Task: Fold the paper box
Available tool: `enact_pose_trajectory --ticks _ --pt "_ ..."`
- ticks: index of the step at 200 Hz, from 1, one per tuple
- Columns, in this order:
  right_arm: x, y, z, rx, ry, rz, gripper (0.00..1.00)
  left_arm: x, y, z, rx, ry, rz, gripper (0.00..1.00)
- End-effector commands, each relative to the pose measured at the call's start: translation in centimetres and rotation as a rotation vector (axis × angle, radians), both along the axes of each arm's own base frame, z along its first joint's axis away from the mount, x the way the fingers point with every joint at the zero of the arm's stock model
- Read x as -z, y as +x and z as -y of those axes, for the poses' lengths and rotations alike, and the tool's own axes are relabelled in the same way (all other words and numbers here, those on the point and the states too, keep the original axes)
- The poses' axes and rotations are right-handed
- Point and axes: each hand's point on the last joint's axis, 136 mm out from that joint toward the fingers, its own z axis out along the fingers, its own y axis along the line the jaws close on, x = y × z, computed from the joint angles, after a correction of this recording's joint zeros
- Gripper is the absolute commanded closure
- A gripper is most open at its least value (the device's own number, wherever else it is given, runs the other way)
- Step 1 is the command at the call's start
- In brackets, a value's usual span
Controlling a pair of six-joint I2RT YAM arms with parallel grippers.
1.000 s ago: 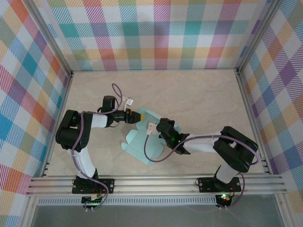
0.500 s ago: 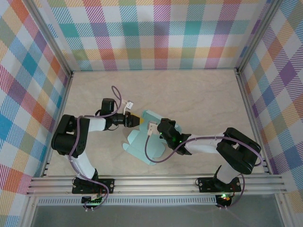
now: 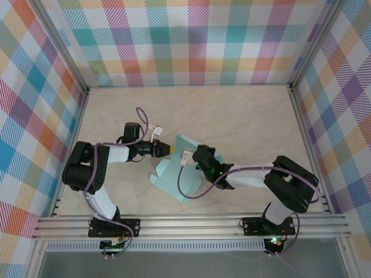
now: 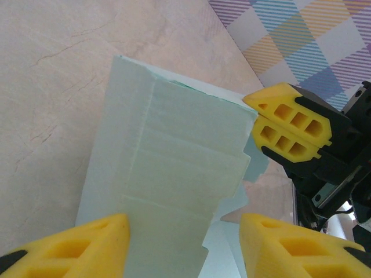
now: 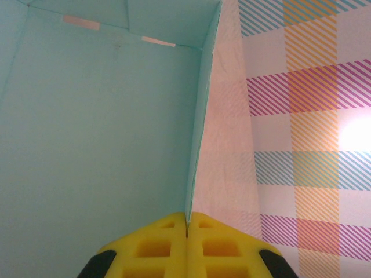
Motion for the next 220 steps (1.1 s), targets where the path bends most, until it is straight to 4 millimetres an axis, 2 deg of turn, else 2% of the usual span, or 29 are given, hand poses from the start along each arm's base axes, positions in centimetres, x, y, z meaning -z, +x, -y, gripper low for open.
enact_pose_trajectory --ticks 1,79,94,100,132,173,201,220 --pt "-0.1 -0.1 0.4 -0.004 -0.040 -0.014 1.00 0.2 0.8 0.1 -0.011 0.015 0.022 0.48" --pt "-1.1 0.4 -0.1 -0.012 -0.105 0.134 1.00 1.3 1.2 -0.4 -0.053 0.075 0.013 0.50" --pt "-0.4 0.3 -0.1 -0.019 -0.144 0.135 1.00 1.3 1.0 -0.5 -0.053 0.078 0.014 0.50" --pt "-0.8 0.4 -0.4 -0.017 -0.123 0.155 1.00 1.2 1.0 -0.5 -0.053 0.076 0.016 0.50" --pt "-0.1 0.4 -0.4 -0.021 -0.158 0.176 1.00 0.8 0.7 -0.5 -0.047 0.065 0.025 0.51" --pt "0.1 0.4 -0.7 -0.024 -0.205 0.235 1.00 0.9 0.3 -0.6 -0.043 0.081 0.031 0.47" --pt "-1.1 0.7 -1.5 -0.016 -0.240 0.355 1.00 1.0 0.3 -0.7 -0.048 0.087 0.035 0.44" --pt "-1.0 0.6 -1.8 -0.010 -0.250 0.362 1.00 1.0 0.3 -0.7 -0.049 0.089 0.033 0.43"
